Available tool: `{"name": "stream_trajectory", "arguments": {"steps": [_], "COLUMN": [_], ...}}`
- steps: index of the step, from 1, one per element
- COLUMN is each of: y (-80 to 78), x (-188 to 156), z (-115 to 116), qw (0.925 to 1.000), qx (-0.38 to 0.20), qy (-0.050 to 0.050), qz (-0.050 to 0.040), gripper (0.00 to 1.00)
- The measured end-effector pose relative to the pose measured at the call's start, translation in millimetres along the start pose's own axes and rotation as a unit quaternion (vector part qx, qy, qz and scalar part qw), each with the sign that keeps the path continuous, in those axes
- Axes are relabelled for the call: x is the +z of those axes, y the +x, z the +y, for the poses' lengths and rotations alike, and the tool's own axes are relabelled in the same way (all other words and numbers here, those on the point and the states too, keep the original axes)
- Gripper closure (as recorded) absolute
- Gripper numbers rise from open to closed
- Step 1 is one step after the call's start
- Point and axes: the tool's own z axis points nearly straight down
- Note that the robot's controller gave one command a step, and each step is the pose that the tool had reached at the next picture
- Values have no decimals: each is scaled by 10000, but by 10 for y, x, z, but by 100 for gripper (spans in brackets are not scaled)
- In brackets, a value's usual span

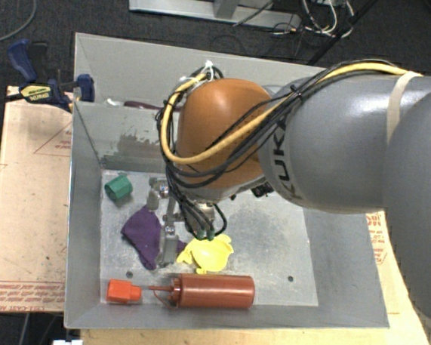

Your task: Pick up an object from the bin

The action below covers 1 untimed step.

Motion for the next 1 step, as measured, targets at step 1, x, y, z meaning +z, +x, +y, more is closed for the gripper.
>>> {"name": "stream_trajectory", "arguments": {"steps": [1], "y": [65], "x": [201], "z": [-590], "qw": [9998], "qx": [-175], "qy": [-2], "qz": [23], "gripper": [0]}}
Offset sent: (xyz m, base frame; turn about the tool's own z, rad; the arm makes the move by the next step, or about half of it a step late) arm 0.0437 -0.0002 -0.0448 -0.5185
